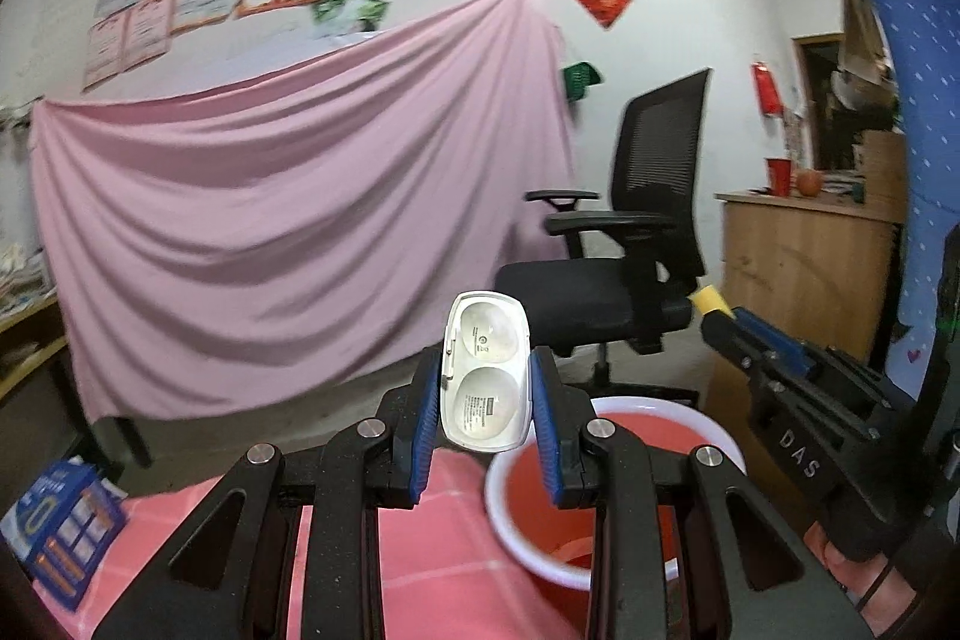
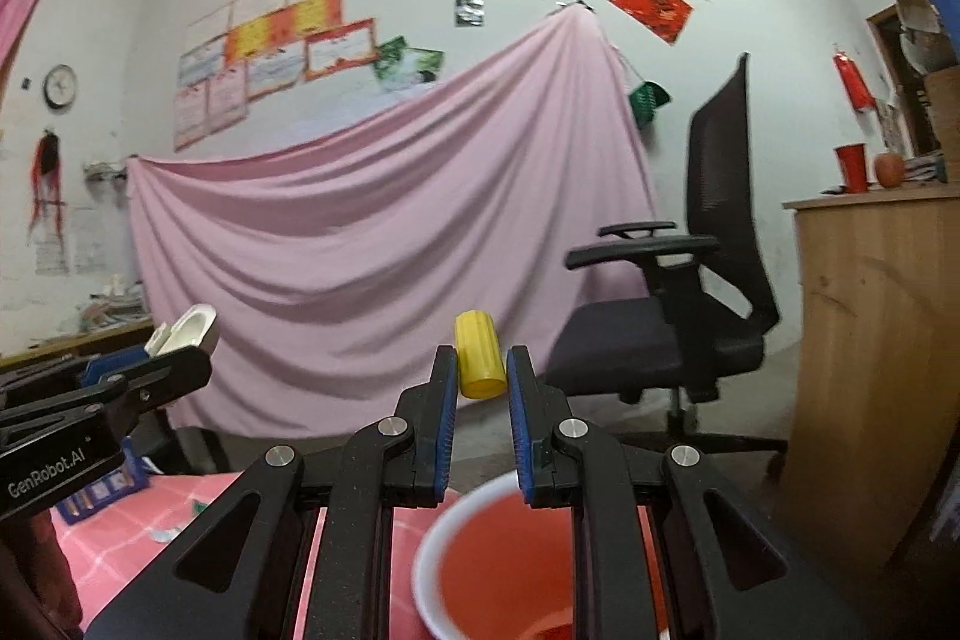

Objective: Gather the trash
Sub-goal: 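Carry the white case and yellow cap over the bucket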

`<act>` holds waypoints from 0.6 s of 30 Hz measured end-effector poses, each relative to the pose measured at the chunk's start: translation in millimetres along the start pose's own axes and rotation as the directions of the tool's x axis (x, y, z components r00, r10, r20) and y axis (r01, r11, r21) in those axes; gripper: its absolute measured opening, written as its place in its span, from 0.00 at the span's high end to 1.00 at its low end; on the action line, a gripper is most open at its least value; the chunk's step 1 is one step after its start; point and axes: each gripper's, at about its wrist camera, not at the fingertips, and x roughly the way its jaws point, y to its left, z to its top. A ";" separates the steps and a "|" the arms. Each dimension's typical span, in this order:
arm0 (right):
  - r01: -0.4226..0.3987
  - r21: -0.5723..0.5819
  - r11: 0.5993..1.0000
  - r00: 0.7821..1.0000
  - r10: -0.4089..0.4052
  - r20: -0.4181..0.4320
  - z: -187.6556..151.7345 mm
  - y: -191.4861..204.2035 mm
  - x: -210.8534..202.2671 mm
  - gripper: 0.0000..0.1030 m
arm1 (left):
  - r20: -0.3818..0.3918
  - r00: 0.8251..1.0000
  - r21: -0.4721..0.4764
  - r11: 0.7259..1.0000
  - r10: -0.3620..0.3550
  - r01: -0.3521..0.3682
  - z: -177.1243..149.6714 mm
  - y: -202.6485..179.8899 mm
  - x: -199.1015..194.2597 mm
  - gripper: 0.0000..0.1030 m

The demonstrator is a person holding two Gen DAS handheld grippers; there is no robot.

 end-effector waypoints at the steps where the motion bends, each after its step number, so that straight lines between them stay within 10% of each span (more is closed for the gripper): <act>1: 0.011 0.008 1.000 1.000 -0.011 -0.007 -0.9 -4.7 0.8 0.86 | 0.000 1.000 0.006 1.000 -0.015 0.015 0.0 -6.7 7.2 0.76; 18: 0.138 0.137 0.981 0.972 -0.108 -0.207 -32.7 -71.9 28.7 0.86 | -0.166 0.976 -0.033 0.990 -0.141 0.137 -30.6 -48.1 97.8 0.76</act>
